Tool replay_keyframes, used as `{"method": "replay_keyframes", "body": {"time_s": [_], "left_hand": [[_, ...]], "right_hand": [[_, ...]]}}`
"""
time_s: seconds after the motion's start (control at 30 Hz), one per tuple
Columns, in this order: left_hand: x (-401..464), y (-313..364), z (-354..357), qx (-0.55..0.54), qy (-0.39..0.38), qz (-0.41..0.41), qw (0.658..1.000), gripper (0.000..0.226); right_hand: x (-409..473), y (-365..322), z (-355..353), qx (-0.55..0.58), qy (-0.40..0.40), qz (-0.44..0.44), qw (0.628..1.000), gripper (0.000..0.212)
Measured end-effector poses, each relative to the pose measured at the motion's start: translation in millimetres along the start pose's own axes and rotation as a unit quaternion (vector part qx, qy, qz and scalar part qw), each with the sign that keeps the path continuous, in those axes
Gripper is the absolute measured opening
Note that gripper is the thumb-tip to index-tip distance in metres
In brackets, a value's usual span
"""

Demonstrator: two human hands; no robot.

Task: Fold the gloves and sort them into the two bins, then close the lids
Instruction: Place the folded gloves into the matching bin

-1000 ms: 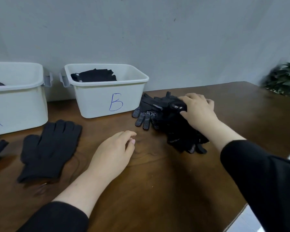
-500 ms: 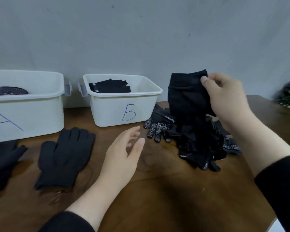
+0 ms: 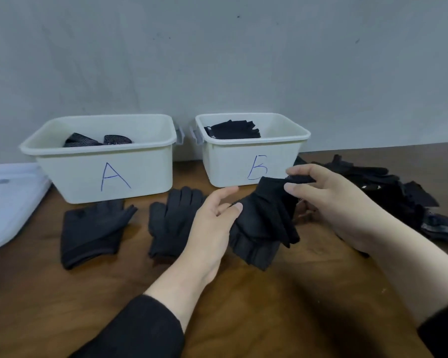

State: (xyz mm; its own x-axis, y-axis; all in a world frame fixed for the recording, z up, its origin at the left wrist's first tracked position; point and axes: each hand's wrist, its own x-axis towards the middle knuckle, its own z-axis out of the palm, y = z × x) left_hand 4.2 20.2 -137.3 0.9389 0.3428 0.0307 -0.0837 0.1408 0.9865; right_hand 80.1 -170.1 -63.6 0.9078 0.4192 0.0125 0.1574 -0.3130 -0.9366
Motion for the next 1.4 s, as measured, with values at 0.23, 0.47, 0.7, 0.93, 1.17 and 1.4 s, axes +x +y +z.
{"method": "replay_keyframes", "body": {"time_s": [0.23,0.47,0.7,0.93,1.17,1.4], "left_hand": [[7,-4,-16,0.003,0.043,-0.006,0.999,0.032],[0,-12,-21,0.341,0.09,0.206,0.913,0.026],[-5,-32,-12,0.576,-0.084,0.202,0.787,0.038],[-7,-28,-17,0.563,-0.062,0.219,0.794,0.037],[-21,-6,-62,0.539,0.066,0.288,0.789,0.017],[-35,13,-165,0.623,0.173,0.193,0.738,0.02]], "right_hand": [[-5,13,26,0.043,0.048,-0.016,0.998,0.018],[-26,53,54,-0.012,0.048,0.027,0.998,0.018],[-32,83,55,-0.32,0.141,-0.22,0.911,0.01],[-18,103,69,-0.384,0.078,-0.202,0.898,0.015],[-25,72,110,-0.351,0.085,-0.306,0.881,0.023],[-21,56,173,-0.356,0.003,-0.322,0.877,0.033]]}}
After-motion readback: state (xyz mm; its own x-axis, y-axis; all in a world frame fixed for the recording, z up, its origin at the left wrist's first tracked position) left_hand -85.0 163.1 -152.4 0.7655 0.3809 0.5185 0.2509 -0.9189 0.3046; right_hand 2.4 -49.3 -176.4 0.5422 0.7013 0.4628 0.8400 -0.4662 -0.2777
